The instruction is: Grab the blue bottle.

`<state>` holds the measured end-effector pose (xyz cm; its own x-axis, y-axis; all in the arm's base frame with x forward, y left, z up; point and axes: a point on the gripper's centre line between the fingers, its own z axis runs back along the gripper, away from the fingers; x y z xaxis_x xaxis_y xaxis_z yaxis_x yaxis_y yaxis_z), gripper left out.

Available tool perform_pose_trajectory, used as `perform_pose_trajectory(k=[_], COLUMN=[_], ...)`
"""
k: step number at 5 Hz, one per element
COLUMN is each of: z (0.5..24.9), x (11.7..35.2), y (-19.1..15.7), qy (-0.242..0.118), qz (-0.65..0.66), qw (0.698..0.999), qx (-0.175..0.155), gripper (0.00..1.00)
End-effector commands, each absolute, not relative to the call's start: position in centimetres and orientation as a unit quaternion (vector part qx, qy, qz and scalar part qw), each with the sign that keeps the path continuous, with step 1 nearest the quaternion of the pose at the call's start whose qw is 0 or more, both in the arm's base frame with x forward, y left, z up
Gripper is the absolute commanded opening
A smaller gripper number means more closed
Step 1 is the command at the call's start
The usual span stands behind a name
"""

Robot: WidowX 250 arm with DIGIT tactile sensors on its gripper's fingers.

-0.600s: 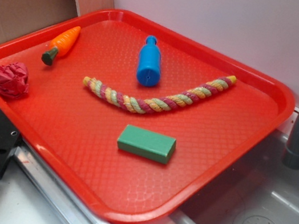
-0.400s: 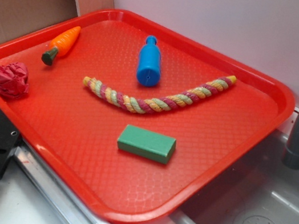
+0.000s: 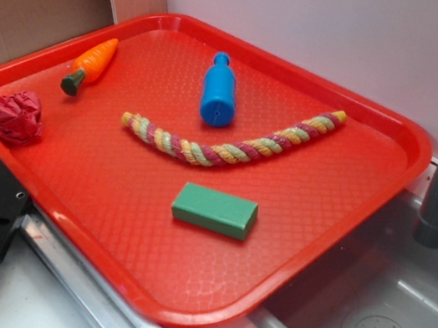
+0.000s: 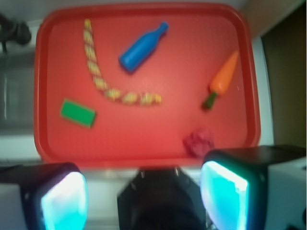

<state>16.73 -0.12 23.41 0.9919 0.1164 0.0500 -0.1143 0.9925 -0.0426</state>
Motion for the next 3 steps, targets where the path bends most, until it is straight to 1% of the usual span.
perform_pose_trajectory(k=[1,2,3], z=[21.4,18.7,17.1], x=[25.9,26.3,25.6], y=[3.9,2.6,-0.1], qy=[-0.001,0.025,0.044], qz=[0.195,0.248,0.248], qw=[0.981,0.968,0.968], qx=[-0.013,-0.006,-0.006], gripper=[1.00,1.00,1.00])
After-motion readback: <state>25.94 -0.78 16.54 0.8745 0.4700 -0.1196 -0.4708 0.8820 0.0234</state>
